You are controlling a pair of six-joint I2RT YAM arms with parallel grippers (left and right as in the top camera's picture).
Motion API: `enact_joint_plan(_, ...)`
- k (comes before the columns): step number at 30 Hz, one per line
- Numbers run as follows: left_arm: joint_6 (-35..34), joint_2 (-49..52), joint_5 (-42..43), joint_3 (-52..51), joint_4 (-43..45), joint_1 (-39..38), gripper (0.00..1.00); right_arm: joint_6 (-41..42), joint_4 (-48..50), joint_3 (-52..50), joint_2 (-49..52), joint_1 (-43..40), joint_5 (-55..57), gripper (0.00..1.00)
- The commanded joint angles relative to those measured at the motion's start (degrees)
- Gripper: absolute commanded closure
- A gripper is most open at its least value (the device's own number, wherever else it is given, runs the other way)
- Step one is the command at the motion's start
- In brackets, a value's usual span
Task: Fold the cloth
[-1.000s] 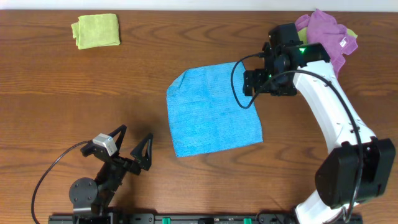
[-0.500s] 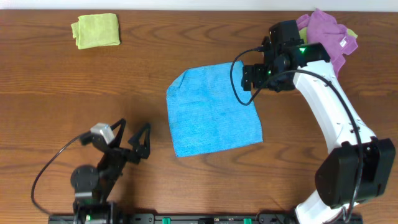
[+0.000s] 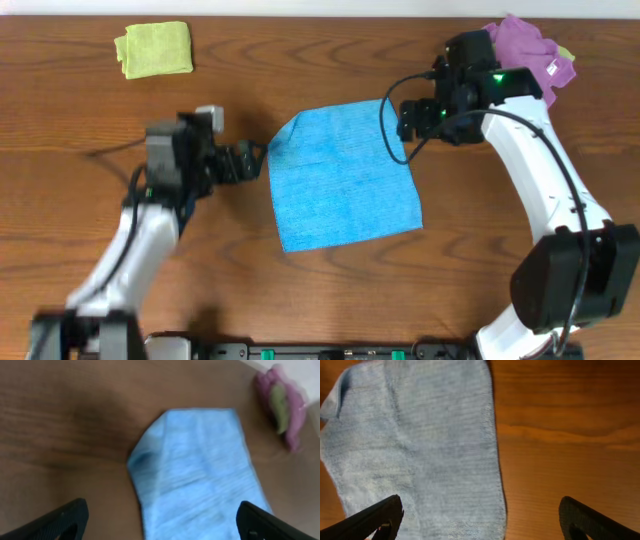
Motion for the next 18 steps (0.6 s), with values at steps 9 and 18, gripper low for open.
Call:
enact_joint_plan(9,13.2,18.6,-2.3,27.3,-18.1,-5.7,0.02,1.6,0.9,0.8,-1.1,-5.2,0.0,0.17)
enact_joint_plan(18,6.5,19.5,-5.3,29.3,-24.4,-10.0,0.94,2.4,3.2,0.8,-1.1,-5.2,0.1,0.94)
